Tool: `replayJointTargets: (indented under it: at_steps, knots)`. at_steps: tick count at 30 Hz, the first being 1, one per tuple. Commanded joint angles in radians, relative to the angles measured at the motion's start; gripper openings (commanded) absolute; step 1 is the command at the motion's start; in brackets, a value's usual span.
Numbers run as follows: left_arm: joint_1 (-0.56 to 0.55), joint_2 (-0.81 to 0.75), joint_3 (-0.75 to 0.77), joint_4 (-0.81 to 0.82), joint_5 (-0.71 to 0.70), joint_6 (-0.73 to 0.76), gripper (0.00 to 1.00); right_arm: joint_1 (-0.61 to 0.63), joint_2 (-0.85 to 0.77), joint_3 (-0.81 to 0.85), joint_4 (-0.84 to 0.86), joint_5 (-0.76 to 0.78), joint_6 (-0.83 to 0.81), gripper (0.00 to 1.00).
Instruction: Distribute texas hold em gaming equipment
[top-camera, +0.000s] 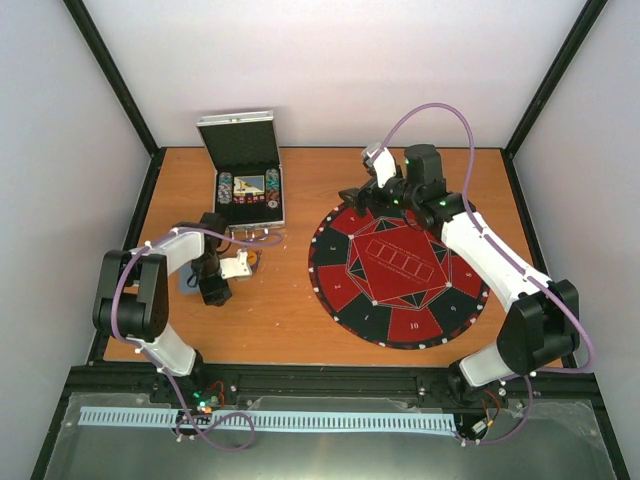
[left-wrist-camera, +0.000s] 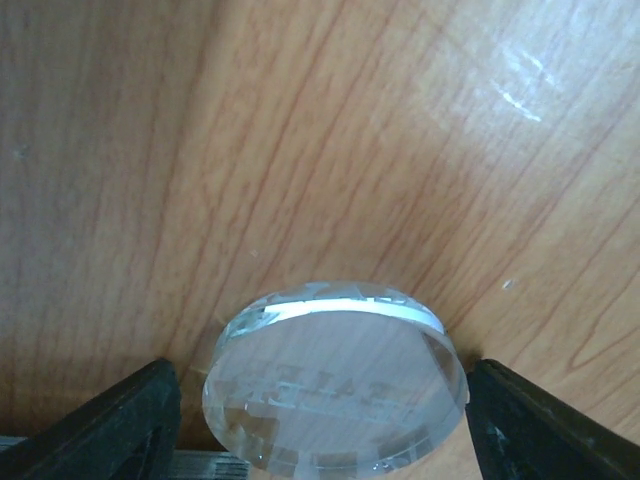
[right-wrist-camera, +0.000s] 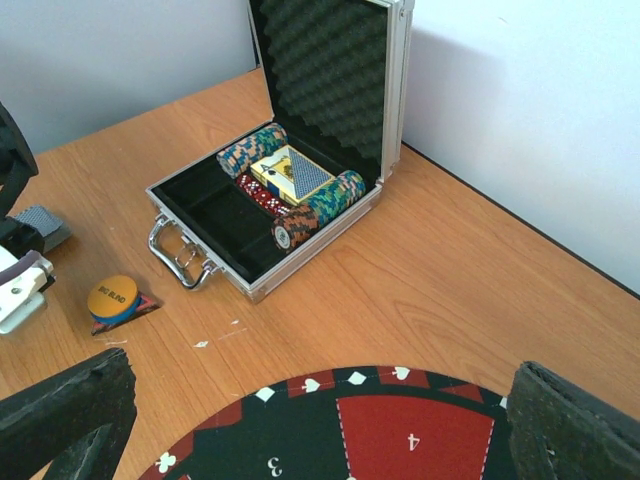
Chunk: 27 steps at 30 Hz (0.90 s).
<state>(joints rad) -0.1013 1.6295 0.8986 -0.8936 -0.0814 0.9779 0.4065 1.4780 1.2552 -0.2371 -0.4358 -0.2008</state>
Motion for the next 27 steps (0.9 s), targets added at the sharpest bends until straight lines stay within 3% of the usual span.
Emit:
replayJointTargets:
  at_steps: [1,7,11,14,18,22,27]
  knots:
    - [0.009,-0.016,-0.012,-0.030,0.034,0.031,0.76,0.011,-0.022,0.000,-0.002,0.013,-0.013,1.00]
    - [0.011,-0.005,-0.004,-0.037,0.048,0.009,0.53,0.011,-0.021,0.003,-0.003,0.016,-0.007,1.00]
    - [0.011,-0.001,0.093,-0.102,0.111,-0.040,0.49,0.011,-0.002,0.038,-0.020,0.075,0.054,1.00]
    - [0.011,-0.003,0.190,-0.174,0.162,-0.081,0.47,0.008,0.047,0.102,-0.042,0.099,0.192,1.00]
    - [0.006,-0.009,0.343,-0.274,0.223,-0.110,0.47,0.009,0.137,0.171,-0.035,-0.031,0.387,1.00]
    - [-0.033,-0.003,0.518,-0.284,0.181,-0.144,0.47,0.020,0.274,0.204,0.103,-0.230,0.599,0.89]
    - [-0.092,0.017,0.663,-0.268,0.131,-0.167,0.46,0.084,0.449,0.352,0.169,-0.408,0.718,0.83]
